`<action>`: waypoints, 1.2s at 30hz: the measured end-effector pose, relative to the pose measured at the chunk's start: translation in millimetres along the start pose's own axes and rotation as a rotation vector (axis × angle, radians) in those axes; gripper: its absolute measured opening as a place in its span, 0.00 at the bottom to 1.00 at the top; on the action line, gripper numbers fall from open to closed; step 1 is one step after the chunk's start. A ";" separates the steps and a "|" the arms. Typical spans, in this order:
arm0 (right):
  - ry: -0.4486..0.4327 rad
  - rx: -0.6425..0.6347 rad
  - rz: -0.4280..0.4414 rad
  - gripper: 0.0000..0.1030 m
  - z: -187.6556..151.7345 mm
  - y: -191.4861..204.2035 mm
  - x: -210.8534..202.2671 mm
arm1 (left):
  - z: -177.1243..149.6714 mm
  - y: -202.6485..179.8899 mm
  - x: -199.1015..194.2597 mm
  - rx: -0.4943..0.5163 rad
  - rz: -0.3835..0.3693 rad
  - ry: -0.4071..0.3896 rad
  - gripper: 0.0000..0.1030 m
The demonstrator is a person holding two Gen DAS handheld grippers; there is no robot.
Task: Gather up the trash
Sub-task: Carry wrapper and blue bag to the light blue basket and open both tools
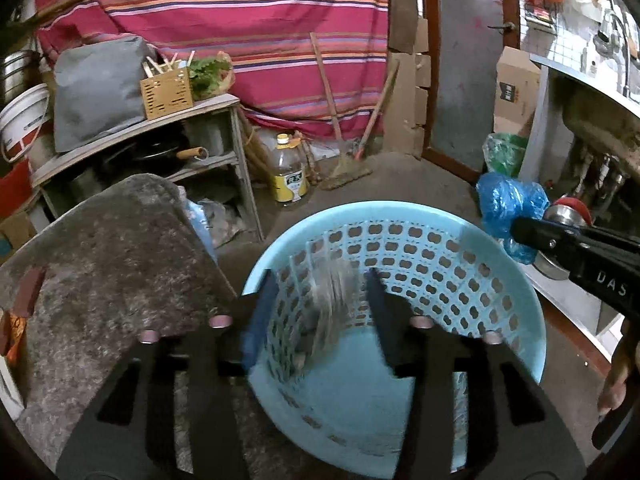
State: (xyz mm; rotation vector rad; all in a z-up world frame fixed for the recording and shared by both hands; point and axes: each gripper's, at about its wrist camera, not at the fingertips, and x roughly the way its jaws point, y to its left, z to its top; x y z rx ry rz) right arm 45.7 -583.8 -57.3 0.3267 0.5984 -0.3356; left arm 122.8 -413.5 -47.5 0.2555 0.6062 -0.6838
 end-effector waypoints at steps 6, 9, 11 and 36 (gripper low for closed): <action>0.018 0.003 0.027 0.06 -3.4 6.7 7.4 | -6.9 18.7 -21.3 -0.029 0.057 -0.029 0.71; 0.030 -0.006 0.049 0.06 -5.2 18.2 13.1 | -7.9 32.6 -39.7 -0.047 0.089 -0.052 0.79; 0.037 -0.014 0.060 0.06 -5.8 27.6 16.9 | -8.9 43.4 -54.3 -0.064 0.111 -0.073 0.86; -0.030 -0.152 0.032 0.91 -0.2 180.0 12.1 | -50.0 231.9 -197.0 -0.247 0.452 -0.162 0.95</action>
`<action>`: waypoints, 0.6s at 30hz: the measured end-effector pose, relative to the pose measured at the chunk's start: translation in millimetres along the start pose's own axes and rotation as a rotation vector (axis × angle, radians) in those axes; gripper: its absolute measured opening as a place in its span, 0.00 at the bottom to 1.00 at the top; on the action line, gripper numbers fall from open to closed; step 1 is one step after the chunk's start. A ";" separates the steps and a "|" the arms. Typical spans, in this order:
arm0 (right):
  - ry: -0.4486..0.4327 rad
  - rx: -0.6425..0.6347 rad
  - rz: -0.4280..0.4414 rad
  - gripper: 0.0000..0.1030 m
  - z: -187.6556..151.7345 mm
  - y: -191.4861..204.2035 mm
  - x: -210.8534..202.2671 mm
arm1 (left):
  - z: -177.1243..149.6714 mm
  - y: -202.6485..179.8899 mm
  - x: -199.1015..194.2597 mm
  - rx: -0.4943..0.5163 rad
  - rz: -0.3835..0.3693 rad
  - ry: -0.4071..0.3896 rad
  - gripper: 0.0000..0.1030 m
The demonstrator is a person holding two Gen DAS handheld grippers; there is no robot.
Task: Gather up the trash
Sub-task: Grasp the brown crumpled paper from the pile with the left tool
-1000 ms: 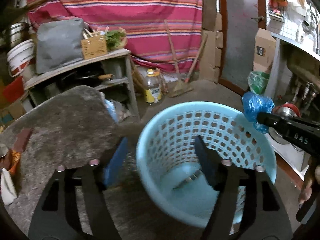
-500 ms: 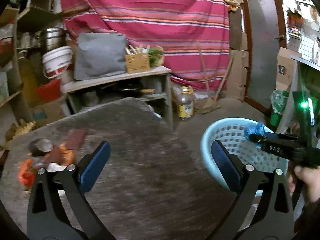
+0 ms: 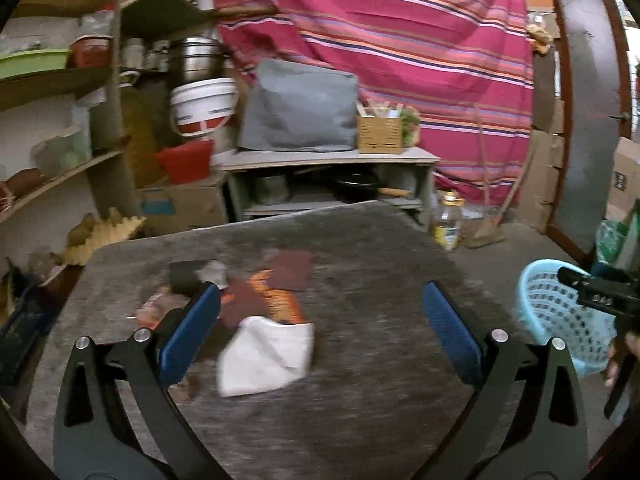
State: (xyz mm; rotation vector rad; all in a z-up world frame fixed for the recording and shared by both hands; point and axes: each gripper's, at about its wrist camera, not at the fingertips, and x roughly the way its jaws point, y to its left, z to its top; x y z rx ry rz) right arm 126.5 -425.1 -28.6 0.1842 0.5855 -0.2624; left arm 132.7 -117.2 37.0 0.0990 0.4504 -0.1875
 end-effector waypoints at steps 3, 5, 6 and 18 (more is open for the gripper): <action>-0.004 -0.049 0.036 0.91 0.5 35.2 2.0 | -3.8 25.5 2.0 -0.028 0.031 0.009 0.95; 0.003 -0.075 0.063 0.91 -0.7 57.5 5.9 | -8.7 37.9 3.9 -0.046 0.041 0.021 0.95; 0.009 -0.086 0.076 0.91 -2.0 65.6 6.8 | -13.0 46.2 7.3 -0.050 0.054 0.033 0.95; 0.064 -0.188 0.170 0.92 -18.2 150.1 26.0 | -42.9 108.6 22.9 -0.095 0.122 0.107 0.95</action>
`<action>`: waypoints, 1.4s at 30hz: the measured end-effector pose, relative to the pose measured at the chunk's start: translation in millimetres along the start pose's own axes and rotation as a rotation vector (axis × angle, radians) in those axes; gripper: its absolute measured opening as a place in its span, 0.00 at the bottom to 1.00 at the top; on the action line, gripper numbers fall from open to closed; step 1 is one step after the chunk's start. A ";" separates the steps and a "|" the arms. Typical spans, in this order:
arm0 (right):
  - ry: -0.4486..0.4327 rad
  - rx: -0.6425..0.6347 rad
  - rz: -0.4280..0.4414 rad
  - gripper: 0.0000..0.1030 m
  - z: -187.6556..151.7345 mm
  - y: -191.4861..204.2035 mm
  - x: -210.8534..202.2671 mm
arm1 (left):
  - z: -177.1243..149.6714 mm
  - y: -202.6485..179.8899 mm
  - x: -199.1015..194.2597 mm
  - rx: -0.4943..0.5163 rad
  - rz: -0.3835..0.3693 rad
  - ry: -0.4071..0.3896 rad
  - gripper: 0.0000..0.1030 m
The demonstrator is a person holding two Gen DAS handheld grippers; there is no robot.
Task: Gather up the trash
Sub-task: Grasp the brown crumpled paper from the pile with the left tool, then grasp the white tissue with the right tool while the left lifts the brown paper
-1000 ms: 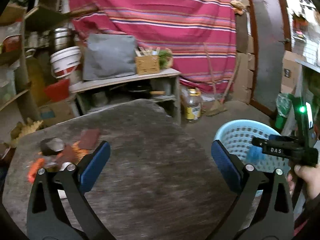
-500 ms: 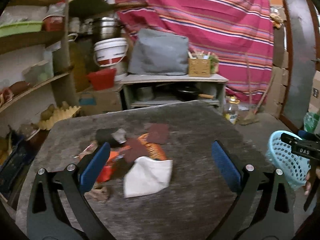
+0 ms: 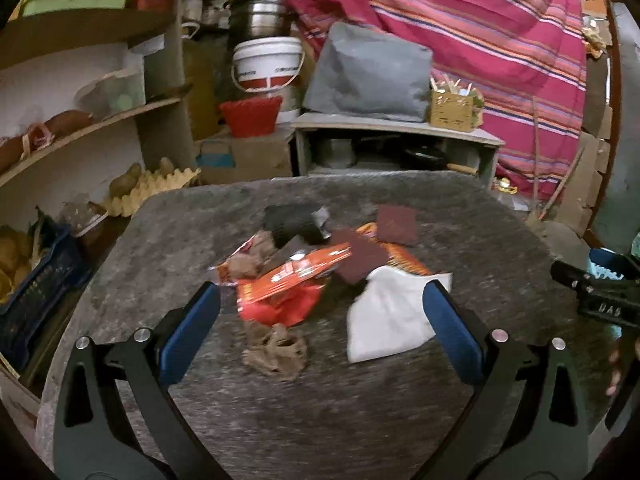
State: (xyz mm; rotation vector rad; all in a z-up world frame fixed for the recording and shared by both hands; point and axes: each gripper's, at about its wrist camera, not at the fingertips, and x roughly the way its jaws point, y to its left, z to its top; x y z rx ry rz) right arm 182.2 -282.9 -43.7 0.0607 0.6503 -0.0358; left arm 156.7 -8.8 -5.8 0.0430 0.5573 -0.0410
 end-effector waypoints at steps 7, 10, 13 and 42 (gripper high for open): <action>0.017 0.000 -0.006 0.96 1.1 12.2 10.6 | -18.8 34.6 21.2 -0.030 0.034 0.073 0.95; 0.023 0.000 -0.012 0.96 1.9 15.1 12.6 | -29.5 44.3 32.3 -0.019 0.044 0.117 0.95; 0.029 0.011 -0.013 0.96 2.0 17.5 15.6 | -39.3 52.1 44.1 -0.016 0.043 0.162 0.95; 0.088 -0.121 0.113 0.96 -7.8 115.7 41.9 | -15.4 56.7 28.1 0.017 0.007 0.104 0.45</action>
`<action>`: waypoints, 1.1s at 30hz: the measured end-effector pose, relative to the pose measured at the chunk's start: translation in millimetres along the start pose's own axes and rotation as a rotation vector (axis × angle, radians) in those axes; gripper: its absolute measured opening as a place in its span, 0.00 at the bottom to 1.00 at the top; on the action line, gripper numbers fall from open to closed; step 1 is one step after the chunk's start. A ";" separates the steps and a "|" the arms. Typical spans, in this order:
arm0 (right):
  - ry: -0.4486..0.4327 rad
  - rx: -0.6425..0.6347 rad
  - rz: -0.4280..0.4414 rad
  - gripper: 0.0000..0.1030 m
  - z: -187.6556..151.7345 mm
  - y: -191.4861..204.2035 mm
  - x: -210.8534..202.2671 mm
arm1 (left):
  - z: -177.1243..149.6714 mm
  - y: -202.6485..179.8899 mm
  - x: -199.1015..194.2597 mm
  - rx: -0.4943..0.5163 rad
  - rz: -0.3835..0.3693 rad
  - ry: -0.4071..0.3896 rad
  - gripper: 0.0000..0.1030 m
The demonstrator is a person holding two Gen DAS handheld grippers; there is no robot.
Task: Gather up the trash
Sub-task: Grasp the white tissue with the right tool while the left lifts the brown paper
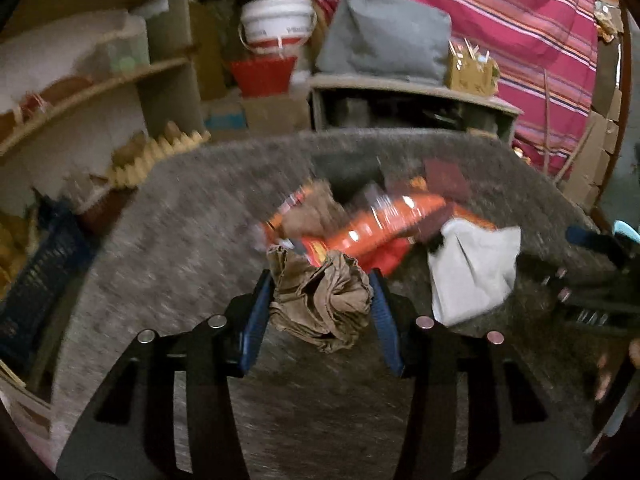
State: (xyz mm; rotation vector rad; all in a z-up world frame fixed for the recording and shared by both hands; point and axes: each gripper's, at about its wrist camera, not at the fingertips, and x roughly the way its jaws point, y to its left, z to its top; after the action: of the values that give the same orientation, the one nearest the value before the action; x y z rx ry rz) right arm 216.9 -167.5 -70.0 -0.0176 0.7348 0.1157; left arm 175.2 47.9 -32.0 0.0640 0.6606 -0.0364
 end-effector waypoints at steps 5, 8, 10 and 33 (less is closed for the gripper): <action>0.022 -0.019 0.020 0.95 4.6 14.6 15.2 | 12.4 15.2 -6.1 -0.015 0.048 -0.048 0.45; 0.047 -0.028 0.041 0.80 4.9 19.9 23.7 | 17.0 25.9 -10.1 -0.035 0.068 -0.076 0.45; 0.084 -0.039 0.077 0.50 2.9 24.2 31.3 | 18.5 32.9 -8.2 -0.063 0.064 -0.072 0.46; -0.131 0.039 0.043 0.07 3.6 -79.1 -68.5 | 36.6 -34.1 -17.1 -0.079 -0.028 -0.108 0.46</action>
State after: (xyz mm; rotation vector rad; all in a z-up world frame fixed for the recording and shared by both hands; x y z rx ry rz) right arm 177.6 -252.7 -23.4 0.0429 0.6069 0.1425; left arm 182.3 11.6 5.7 -0.0237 0.5545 -0.0405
